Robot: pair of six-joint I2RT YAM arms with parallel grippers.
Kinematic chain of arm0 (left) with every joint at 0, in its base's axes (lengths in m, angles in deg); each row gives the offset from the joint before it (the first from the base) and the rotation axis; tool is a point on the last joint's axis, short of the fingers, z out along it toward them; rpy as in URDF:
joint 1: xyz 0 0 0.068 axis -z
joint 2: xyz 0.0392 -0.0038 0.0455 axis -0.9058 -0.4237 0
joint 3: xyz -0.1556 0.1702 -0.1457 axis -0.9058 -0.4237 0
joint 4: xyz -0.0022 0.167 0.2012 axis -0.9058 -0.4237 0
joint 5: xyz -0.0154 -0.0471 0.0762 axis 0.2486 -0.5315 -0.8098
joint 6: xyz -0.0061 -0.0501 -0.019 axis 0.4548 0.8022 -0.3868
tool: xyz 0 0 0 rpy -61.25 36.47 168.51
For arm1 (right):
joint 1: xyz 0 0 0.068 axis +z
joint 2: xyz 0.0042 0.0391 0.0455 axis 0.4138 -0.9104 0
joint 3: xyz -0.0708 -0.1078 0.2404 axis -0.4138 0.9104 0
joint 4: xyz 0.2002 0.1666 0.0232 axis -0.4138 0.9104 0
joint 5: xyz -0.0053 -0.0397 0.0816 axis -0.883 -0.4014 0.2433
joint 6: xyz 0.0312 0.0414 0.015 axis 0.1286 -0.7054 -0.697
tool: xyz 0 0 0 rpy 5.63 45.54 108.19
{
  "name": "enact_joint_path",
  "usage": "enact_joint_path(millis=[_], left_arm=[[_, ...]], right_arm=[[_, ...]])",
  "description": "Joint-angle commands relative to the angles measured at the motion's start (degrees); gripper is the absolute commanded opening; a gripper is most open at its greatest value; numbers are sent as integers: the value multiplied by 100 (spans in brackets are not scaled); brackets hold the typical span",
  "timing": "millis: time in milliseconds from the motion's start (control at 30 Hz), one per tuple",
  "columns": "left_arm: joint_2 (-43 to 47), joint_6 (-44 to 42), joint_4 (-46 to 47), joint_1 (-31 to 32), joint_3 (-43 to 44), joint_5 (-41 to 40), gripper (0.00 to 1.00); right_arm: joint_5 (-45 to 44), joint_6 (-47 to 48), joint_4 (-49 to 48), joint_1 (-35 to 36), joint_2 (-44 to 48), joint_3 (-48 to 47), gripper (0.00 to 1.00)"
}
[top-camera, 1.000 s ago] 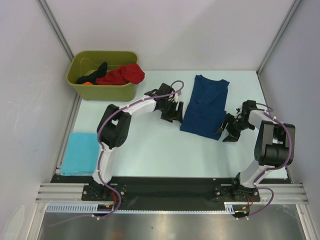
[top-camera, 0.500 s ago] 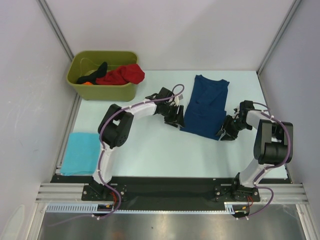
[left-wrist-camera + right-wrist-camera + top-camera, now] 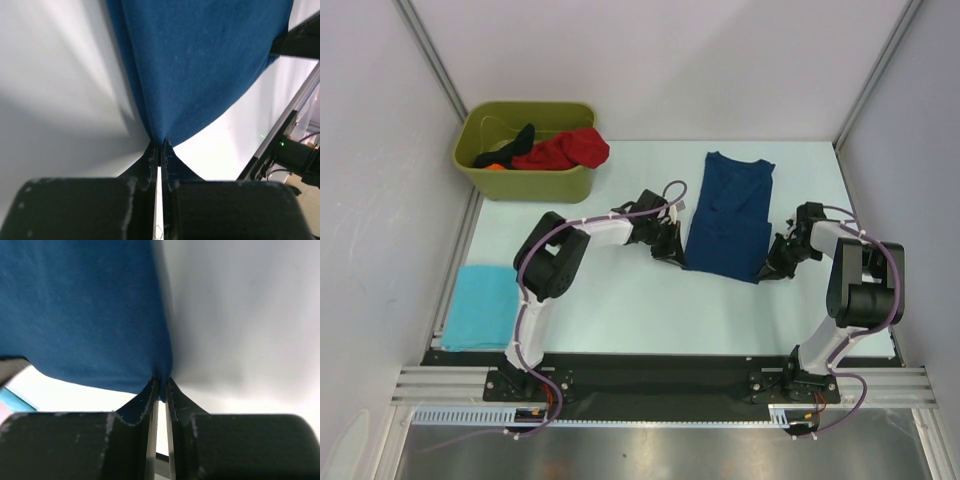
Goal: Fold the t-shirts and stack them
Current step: Fold the tshirt
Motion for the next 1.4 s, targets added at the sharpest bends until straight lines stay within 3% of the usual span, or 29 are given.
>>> enact_joint_path(millis=[0,200,333,433,500,667,800,933,1133,1367], left_arm=[[292,192,-160,323,-799,-244,0],[873,675,131,596,-1512,-315,2],[1215,632,-1,614,-1592,-429,58],[1532,194,-343,535,-1426,-727,67],[1576,-61,-537,439,-1172,-895,69],[980,-177,-573,-124,-319,-737,69],[260,59,-170,-528,313,-378,62],[-276,183,16,-555,903,150,63],[-682,473,157,-537,1299,212,66],[-1007,895,235,-555,1555,142,57]], right_arm=[[-492,-15,351,-93,256,305,14],[-826,-86,711,-216,546,272,29],[-1046,72,738,-348,425,-438,47],[-661,82,502,-401,144,-844,56],[-318,38,282,-383,-32,-1152,60],[131,-112,-158,-392,-883,-1959,59],[465,46,-132,-401,-1395,-2478,57],[738,55,-141,-383,-1633,-2673,56],[756,160,-62,-287,-1835,-2656,55],[694,125,-141,-243,-2089,-2734,47]])
